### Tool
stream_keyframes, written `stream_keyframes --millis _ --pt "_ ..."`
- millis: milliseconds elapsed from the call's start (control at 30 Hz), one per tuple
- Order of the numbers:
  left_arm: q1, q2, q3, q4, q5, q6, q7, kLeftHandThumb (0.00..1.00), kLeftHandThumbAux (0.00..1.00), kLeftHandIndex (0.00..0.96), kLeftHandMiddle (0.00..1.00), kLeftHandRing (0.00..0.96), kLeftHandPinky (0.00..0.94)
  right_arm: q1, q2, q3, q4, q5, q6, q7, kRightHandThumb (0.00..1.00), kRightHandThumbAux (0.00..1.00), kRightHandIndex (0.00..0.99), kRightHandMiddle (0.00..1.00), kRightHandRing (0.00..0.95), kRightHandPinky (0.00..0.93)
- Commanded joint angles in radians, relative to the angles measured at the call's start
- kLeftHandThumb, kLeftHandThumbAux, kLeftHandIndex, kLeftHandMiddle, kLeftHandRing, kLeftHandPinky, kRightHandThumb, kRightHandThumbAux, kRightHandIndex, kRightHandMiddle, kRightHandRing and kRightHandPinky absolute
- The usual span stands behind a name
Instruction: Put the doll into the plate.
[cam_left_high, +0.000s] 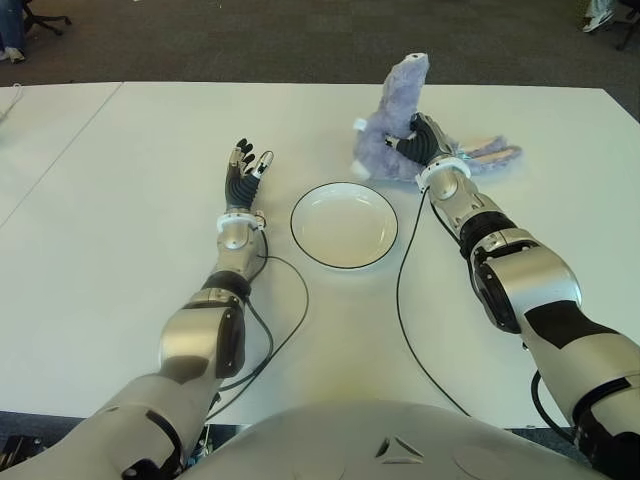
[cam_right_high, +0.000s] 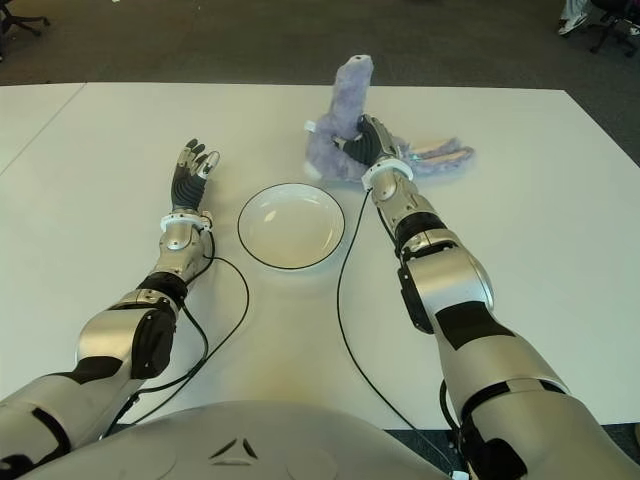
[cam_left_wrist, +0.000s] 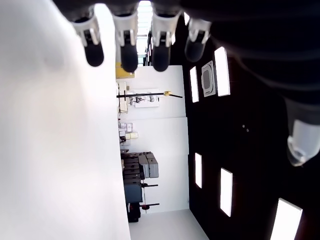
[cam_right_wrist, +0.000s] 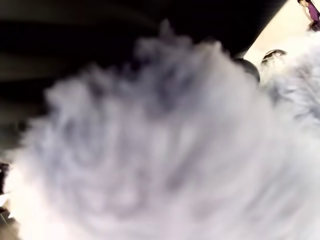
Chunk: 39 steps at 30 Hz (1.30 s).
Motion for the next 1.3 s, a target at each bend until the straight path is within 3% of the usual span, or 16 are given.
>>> stream_keyframes --millis 33,533,1300 --pt "0.230 -0.078 0.006 0.141 -0.005 0.136 -0.011 0.000 0.453 0.087 0.125 0.113 0.105 -0.008 -0.017 0.001 0.029 -0.002 -0.013 -0.022 0.532 0.732 0.753 0.863 0.869 0.847" --pt "0.232 -0.078 0.008 0.140 -0.009 0.122 -0.023 0.000 0.473 0.076 0.113 0.108 0.102 -0.062 -0.054 0.001 -0.004 -0.005 -0.094 -0.076 0.543 0.721 0.756 0.863 0.871 0.854" --pt "0.230 -0.070 -0.007 0.144 0.010 0.146 -0.002 0.000 0.488 0.054 0.100 0.096 0.092 -0.096 -0.046 0.051 -0.071 -0.059 -0.199 -0.220 0.534 0.707 0.771 0.879 0.883 0.871"
